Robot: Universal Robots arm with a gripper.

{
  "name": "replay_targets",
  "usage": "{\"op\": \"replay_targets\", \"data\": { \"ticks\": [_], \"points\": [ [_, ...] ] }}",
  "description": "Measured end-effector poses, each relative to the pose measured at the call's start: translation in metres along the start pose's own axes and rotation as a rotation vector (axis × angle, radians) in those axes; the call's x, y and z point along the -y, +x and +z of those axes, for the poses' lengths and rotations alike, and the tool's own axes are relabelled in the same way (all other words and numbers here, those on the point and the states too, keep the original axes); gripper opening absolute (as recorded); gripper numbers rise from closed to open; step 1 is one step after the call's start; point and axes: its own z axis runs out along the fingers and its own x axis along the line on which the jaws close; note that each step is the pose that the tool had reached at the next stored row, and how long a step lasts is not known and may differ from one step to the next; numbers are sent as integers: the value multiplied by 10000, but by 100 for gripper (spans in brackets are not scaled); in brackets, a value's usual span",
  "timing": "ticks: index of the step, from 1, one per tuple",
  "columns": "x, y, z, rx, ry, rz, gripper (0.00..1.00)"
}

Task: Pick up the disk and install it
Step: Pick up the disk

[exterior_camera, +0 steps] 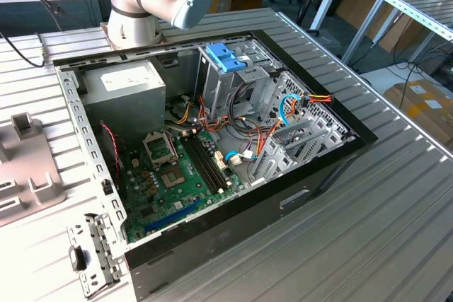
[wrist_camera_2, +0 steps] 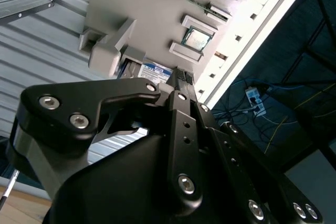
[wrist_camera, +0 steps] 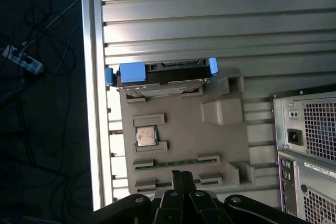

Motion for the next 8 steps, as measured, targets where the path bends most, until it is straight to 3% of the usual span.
{"op": "replay_targets", "data": {
  "ticks": [8],
  "points": [
    [-272, 20, 13, 5, 43, -4, 11]
  ]
}}
